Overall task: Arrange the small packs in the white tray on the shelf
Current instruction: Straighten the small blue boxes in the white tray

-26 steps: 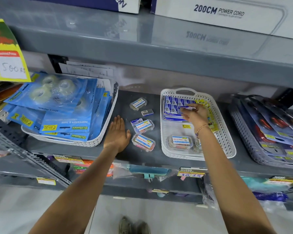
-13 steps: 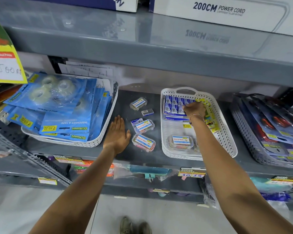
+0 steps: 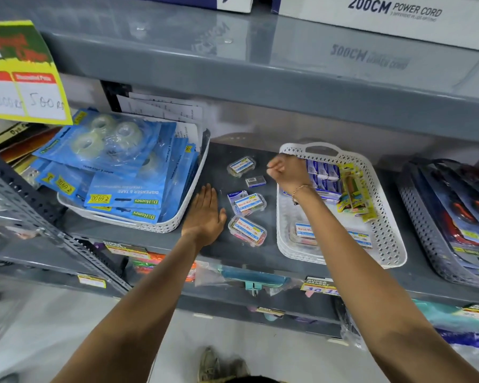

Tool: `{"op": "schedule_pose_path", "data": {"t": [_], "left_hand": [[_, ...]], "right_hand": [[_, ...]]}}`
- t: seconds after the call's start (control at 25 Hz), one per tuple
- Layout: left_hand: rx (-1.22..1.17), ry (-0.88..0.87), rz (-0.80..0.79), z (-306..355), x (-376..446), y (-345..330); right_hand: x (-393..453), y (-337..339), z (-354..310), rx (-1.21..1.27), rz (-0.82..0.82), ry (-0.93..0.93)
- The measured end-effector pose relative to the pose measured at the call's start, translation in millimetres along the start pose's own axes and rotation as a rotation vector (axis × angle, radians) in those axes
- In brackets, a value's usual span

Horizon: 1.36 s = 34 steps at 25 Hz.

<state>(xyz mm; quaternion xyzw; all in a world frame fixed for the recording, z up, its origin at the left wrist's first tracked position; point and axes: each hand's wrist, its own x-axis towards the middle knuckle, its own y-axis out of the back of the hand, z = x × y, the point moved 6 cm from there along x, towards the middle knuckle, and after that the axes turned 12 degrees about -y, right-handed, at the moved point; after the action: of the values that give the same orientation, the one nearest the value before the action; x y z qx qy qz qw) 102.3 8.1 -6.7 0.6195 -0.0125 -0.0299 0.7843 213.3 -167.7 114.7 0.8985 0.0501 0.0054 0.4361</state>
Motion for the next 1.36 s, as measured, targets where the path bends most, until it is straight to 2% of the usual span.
{"op": "schedule_pose_path", "data": {"t": [0.08,0.16,0.28,0.36,0.48,0.6,0.72,0.84,0.92,1.04,1.08,1.16,1.24,1.36], "left_hand": [[0.017,0.008,-0.003,1.8,0.6,1.5],[0.043,0.019,-0.012,2.8,1.1,2.6],[0.086,0.025,-0.02,2.2,1.9,3.4],[0.107,0.022,-0.022,2.2,2.3,3.1],[0.086,0.021,-0.015,2.5,2.3,3.0],[0.064,0.015,-0.016,2.6,1.8,2.5],[0.07,0.015,-0.017,2.6,2.0,2.4],[0.069,0.007,-0.015,1.7,1.2,2.0],[0.043,-0.004,-0.017,1.2,0.7,1.5],[0.032,-0.002,-0.023,1.1,2.4,-0.1],[0.041,0.006,-0.029,0.4,3.2,-1.1],[0.064,0.019,-0.04,-0.6,3.8,-2.2],[0.068,0.019,-0.042,-0.1,3.8,-2.1],[0.056,0.012,-0.029,0.5,4.0,-1.8]], "right_hand": [[-8.0,-24.3,-22.3,-0.037,-0.099,0.058],[-10.4,-48.5,-31.7,-0.157,-0.179,0.017],[-14.4,-79.0,-34.7,-0.509,-0.257,-0.045],[-18.3,-91.2,-36.0,-0.665,-0.25,-0.033],[-17.7,-94.1,-37.7,-0.647,-0.206,-0.044],[-14.4,-83.7,-35.8,-0.407,-0.182,-0.088],[-10.8,-56.4,-28.9,0.004,-0.207,-0.139],[-10.2,-20.9,-9.3,0.401,-0.265,-0.268],[-1.7,3.1,19.1,0.606,-0.188,-0.354],[14.4,37.5,80.1,0.785,0.041,-0.496],[16.1,46.4,98.8,0.734,0.129,-0.533],[13.9,59.0,122.0,0.411,0.26,-0.553],[7.2,59.4,128.9,0.185,0.285,-0.572],[0.0,58.6,122.9,0.082,0.279,-0.595]]}}
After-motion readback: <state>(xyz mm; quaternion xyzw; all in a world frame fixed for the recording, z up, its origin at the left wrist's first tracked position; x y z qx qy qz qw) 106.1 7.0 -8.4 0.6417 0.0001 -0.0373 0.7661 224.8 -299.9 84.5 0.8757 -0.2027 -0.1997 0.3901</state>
